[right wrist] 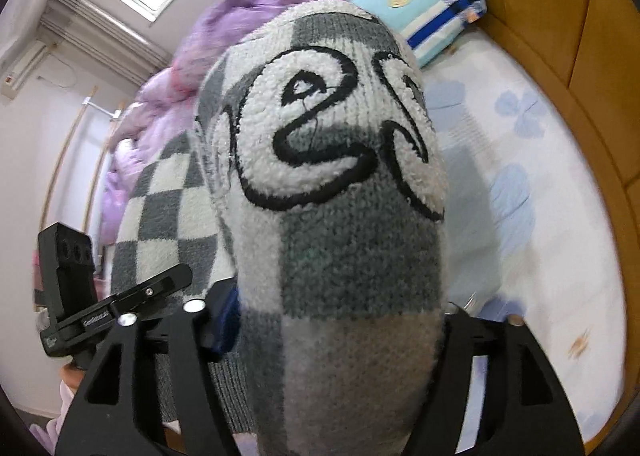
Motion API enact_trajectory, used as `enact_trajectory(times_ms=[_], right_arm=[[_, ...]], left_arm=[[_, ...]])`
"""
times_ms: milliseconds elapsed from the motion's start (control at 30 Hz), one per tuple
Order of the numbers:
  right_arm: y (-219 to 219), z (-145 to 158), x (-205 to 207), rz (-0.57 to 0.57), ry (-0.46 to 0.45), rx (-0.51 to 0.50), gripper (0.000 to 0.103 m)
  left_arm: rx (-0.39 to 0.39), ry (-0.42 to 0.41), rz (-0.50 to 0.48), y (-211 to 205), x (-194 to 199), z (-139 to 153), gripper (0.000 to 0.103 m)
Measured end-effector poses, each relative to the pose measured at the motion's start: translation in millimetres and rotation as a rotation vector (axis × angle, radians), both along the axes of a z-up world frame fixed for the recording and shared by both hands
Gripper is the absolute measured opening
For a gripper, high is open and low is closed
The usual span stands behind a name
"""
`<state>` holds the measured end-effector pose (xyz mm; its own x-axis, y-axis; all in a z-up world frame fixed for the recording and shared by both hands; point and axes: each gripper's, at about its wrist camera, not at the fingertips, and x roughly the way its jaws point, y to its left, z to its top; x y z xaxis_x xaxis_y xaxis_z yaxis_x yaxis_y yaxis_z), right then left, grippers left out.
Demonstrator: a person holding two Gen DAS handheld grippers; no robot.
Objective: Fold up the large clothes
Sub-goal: 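Lift the folded cardigan with both tools and carry it toward the headboard, then lower the folded cardigan onto the sheet and open both tools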
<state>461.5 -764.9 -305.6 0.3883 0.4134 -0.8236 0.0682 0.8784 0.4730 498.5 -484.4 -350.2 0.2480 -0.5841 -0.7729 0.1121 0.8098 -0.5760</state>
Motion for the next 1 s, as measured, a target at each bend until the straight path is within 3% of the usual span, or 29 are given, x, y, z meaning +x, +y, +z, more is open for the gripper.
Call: enact_trajectory(times_ms=[33,133,200,267,333,367,400,467,533,600,700,733,767,800,867,900,1000], right_arm=[[-9.4,-14.1,8.2,-0.019,0.016,-0.047,0.078],[-35.2,-43.7,8.5,-0.181,0.099,-0.293,0.079],[-38.2,-41.0,-8.2,-0.207,0.062,-0.389,0.079],[-33.3,-25.3,-27.2,-0.198,-0.059,-0.42,0.078],[-17.7,-11.3,-39.6,-0.115,-0.154,-0.386,0.057],[-6.4,-12.7,-37.1,-0.063,-0.141,-0.389,0.038],[2.4,-24.8,-31.1,-0.031,-0.098,-0.383,0.028],[4.3,-61.4,-16.5,-0.039,-0.018,-0.359,0.027],[4.1,-118.1,7.8,-0.085,0.136,-0.398,0.026],[1.2,-132.9,7.9,-0.162,0.143,-0.414,0.026],[1.1,-114.9,-7.7,-0.226,0.112,-0.338,0.03],[2.2,-109.8,-13.1,-0.23,0.118,-0.316,0.033],[2.7,-105.5,-16.9,-0.237,0.129,-0.293,0.04],[4.4,-96.0,-23.5,-0.255,0.127,-0.256,0.054],[13.7,-68.1,-41.2,-0.282,0.077,-0.229,0.084],[18.3,-57.6,-41.9,-0.294,0.05,-0.236,0.089],[39.9,-14.6,-68.2,-0.312,-0.015,-0.265,0.092]], left_arm=[[0.024,-0.008,-0.01,-4.7,3.8,-15.7,0.068],[0.311,0.033,-0.11,-25.9,-4.1,-73.6,0.068],[0.401,0.001,-0.1,-20.3,-20.4,-80.2,0.068],[0.406,-0.027,-0.082,-10.0,-33.6,-75.8,0.068],[0.352,-0.04,-0.049,-8.6,-31.5,-69.5,0.065],[0.325,-0.051,-0.047,-13.1,-27.6,-68.4,0.062],[0.296,-0.057,-0.064,-21.7,-20.0,-72.0,0.061],[0.297,-0.029,-0.091,-34.1,-4.6,-98.3,0.052],[0.342,0.058,-0.125,-43.8,6.2,-142.5,0.047],[0.331,0.082,-0.114,-46.2,7.2,-155.6,0.048],[0.34,-0.005,-0.097,-42.2,2.1,-130.4,0.052],[0.378,-0.024,-0.103,-41.6,0.4,-121.0,0.067],[0.411,-0.035,-0.104,-41.5,-1.1,-113.8,0.079],[0.43,-0.057,-0.101,-40.1,-3.5,-101.8,0.08],[0.391,-0.096,-0.105,-34.6,-7.8,-77.6,0.086],[0.377,-0.105,-0.103,-31.6,-11.1,-66.5,0.088],[0.371,-0.175,-0.066,-17.0,-24.5,-21.1,0.089]])
